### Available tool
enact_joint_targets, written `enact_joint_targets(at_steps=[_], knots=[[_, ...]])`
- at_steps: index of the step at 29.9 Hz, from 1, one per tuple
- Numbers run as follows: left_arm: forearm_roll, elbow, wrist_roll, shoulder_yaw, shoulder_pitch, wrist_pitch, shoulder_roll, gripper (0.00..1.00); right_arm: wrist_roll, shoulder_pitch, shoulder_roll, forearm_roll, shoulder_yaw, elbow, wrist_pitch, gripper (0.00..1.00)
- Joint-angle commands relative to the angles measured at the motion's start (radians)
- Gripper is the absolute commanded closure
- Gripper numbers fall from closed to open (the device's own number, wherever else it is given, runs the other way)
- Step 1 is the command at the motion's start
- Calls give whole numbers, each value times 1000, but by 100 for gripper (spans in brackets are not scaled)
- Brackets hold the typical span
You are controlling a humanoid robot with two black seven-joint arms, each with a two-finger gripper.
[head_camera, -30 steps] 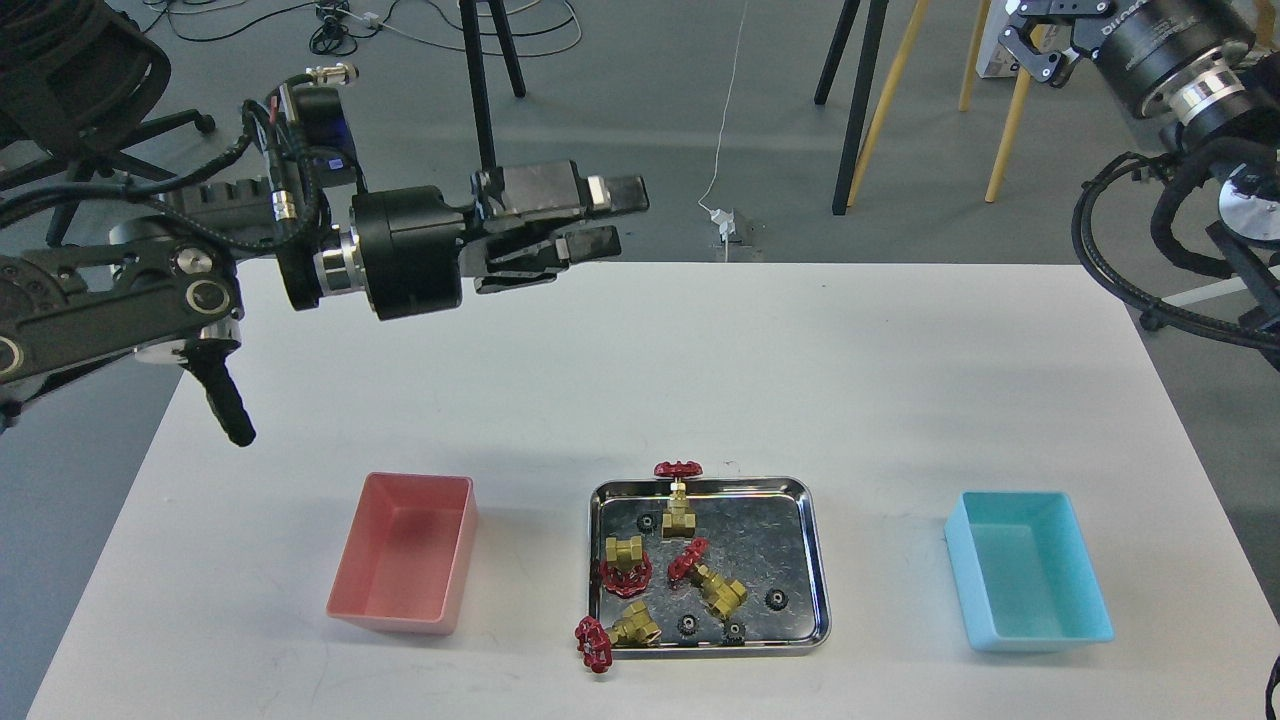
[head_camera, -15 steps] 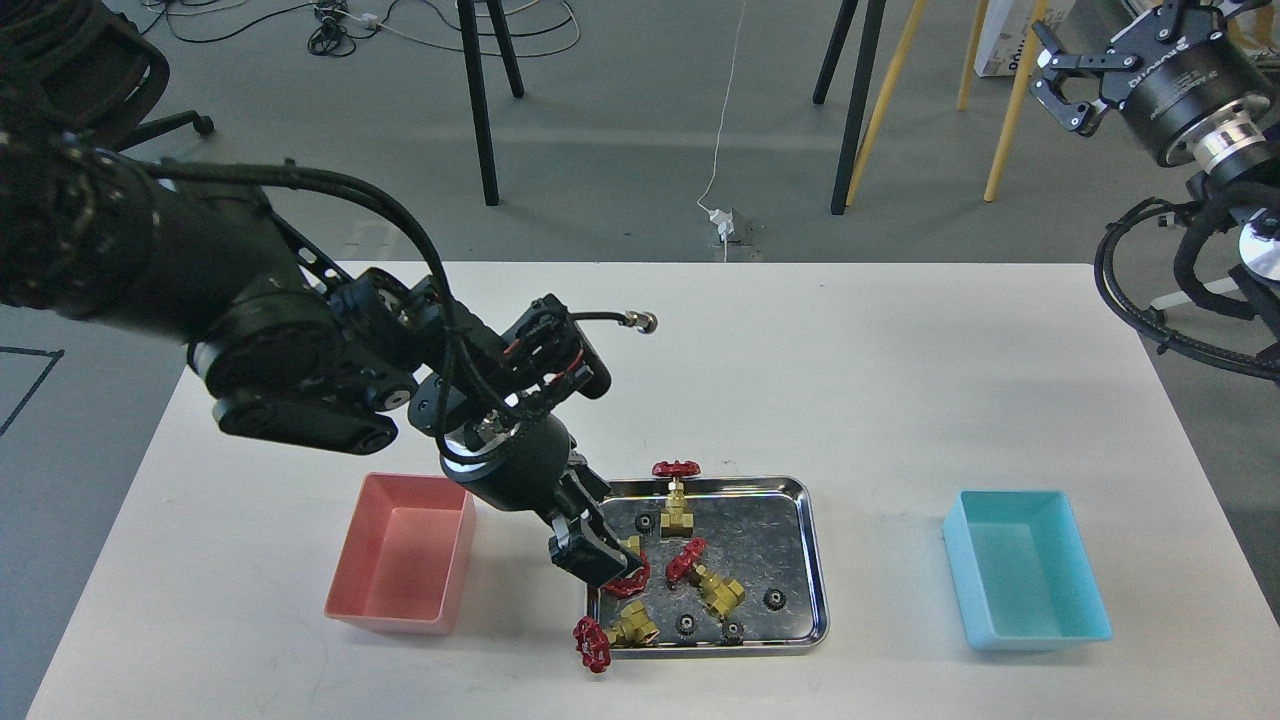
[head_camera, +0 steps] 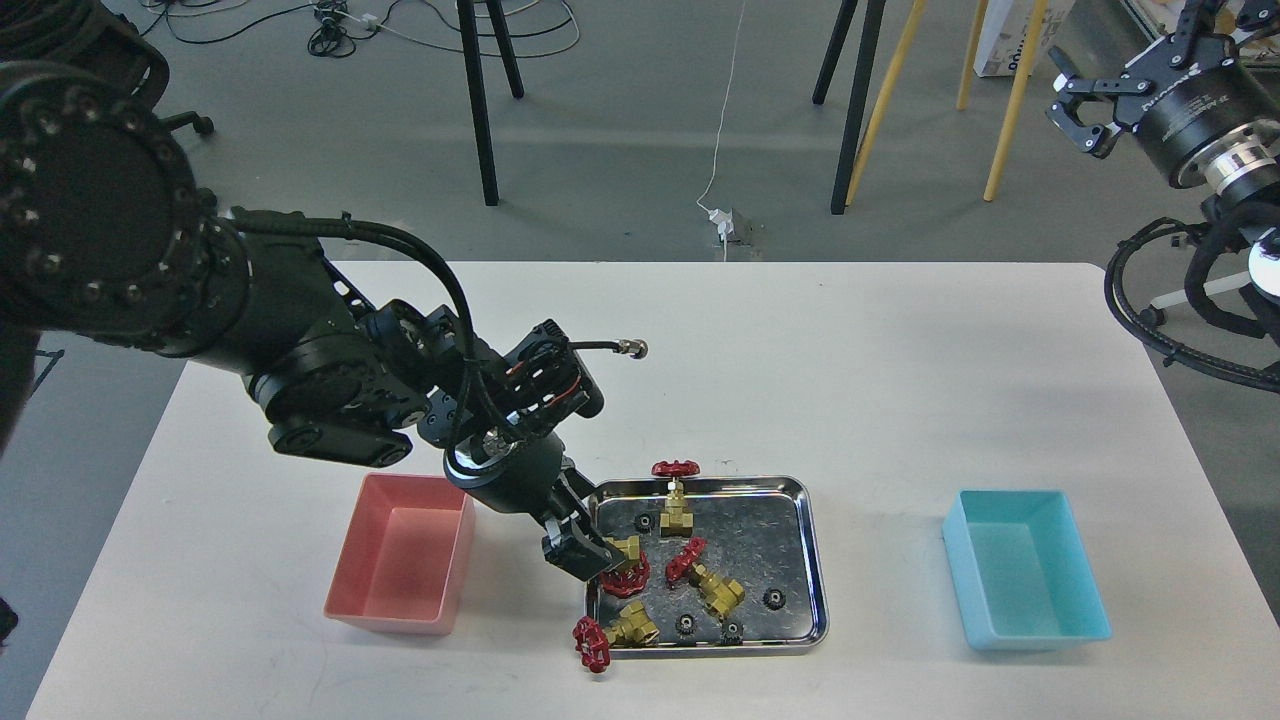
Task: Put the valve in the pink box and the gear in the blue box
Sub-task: 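Lower the left gripper onto a red-handled valve and close it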
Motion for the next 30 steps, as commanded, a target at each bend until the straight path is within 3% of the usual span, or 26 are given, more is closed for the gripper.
enact_joint_targets(at_steps=[1, 26, 30], knots=[[-3, 37, 0, -1, 46, 2, 0, 16, 2, -6, 0, 0, 0, -1, 0, 0], [-18, 149, 0, -6, 186, 2, 0, 16, 5, -70, 0, 1, 0, 0, 0, 0], [-47, 149, 0, -7, 203, 39, 0, 16, 5, -70, 0, 0, 0, 2, 0, 0]])
